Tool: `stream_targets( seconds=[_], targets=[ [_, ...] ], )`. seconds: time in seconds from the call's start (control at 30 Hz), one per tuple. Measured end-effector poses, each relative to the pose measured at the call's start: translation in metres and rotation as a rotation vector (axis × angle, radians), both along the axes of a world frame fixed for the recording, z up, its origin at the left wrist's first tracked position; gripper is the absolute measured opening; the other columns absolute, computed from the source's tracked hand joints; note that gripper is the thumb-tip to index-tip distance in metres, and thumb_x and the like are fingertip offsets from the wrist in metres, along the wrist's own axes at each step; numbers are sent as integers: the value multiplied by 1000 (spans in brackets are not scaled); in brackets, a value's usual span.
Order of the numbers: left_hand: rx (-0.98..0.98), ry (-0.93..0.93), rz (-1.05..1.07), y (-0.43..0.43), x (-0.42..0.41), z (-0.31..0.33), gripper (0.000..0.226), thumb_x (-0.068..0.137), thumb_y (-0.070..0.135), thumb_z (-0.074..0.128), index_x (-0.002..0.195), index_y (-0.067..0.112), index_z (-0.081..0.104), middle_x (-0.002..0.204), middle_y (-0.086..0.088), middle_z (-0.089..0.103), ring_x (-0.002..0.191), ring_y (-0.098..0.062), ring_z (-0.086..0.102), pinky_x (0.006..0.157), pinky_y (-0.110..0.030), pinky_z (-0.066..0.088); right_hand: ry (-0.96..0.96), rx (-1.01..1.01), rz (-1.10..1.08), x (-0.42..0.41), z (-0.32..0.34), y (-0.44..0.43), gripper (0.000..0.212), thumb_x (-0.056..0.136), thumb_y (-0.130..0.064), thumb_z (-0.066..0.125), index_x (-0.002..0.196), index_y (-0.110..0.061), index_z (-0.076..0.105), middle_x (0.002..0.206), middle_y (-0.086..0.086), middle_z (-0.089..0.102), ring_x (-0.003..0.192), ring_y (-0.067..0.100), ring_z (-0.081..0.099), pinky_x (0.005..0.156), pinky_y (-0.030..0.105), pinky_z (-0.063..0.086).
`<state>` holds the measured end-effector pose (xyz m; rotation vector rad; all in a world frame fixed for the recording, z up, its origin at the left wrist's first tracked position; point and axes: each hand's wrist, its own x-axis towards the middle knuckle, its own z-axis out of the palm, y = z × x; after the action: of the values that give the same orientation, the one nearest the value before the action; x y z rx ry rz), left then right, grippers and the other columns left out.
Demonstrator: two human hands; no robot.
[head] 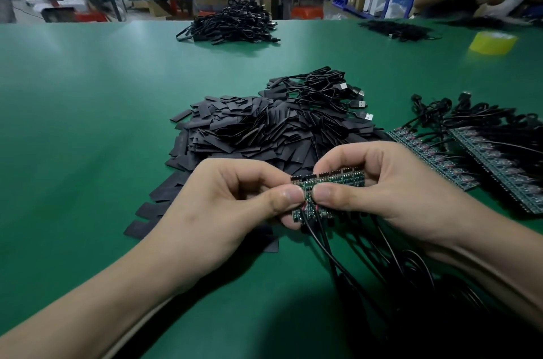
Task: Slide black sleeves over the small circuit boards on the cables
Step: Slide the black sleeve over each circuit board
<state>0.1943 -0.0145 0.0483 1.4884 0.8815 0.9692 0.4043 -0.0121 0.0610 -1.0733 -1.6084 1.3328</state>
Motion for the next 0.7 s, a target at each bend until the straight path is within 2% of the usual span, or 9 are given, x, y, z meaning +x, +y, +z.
stream_targets(
  seconds=[0.13,0.23,0.33,0.5,0.63,0.7],
  targets=[
    [-37,-13,-2,0,0,1,13,73,28,73,75,16,79,65,-9,72,57,-13,67,56,-29,58,85,-98,35,0,-3,1,18,63,-23,84,80,-26,79,77,7,76,61,7,68,59,14,54],
    [-45,-35,-13,1,0,1,12,74,24,72,75,14,79,65,-9,72,57,-11,67,57,-21,56,116,-133,33,-1,-5,2,18,63,-20,84,80,-23,79,79,9,76,63,10,68,63,17,56],
    [-55,-51,-20,0,1,2,12,73,24,72,76,14,79,65,-9,72,57,-11,67,57,-21,56,147,-153,42,-2,-6,3,21,62,-18,88,80,-21,79,79,10,75,63,11,68,63,17,57],
    [-61,-65,-28,0,0,2,13,74,23,71,75,13,79,65,-9,72,58,-11,67,59,-18,54,179,-184,40,-4,-9,2,26,55,-26,87,79,-22,79,77,9,75,62,11,68,61,17,56],
    [-82,-80,-37,1,0,2,16,73,25,72,78,11,79,67,-10,73,59,-10,67,60,-19,55,206,-210,44,-4,-11,3,19,62,-17,85,80,-20,78,79,12,74,63,14,67,63,20,57],
    [-90,-81,-46,1,-1,1,14,74,25,74,78,13,79,68,-10,73,60,-11,67,60,-20,56,212,-213,49,-3,-10,3,23,58,-21,86,80,-21,78,80,13,74,64,15,67,65,20,57]
  ],
)
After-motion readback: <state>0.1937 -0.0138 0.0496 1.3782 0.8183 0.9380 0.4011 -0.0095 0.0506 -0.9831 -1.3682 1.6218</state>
